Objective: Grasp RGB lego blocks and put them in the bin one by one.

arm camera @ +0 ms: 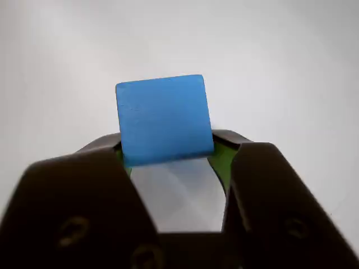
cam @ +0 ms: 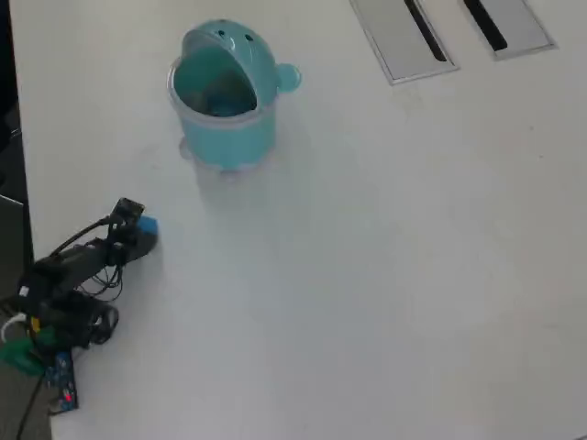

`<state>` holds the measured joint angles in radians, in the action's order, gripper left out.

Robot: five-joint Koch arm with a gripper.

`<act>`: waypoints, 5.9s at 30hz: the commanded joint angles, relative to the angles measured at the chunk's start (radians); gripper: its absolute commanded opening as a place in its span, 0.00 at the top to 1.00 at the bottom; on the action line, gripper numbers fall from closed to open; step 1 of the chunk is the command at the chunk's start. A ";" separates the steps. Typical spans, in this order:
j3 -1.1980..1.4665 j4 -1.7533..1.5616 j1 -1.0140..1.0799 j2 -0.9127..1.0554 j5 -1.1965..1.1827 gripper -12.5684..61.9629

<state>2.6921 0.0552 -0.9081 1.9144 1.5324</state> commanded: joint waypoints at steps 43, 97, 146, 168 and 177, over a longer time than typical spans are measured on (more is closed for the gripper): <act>-1.764 0.064 -0.081 -0.611 -0.051 0.74; -1.365 -0.184 0.067 -0.341 -0.060 0.48; -0.606 -0.571 0.391 0.170 -0.713 0.48; -0.308 -0.712 0.643 0.310 -1.062 0.47; -0.141 -0.813 0.767 0.334 -1.173 0.47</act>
<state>2.5817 -0.6243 -0.1519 2.2258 0.4372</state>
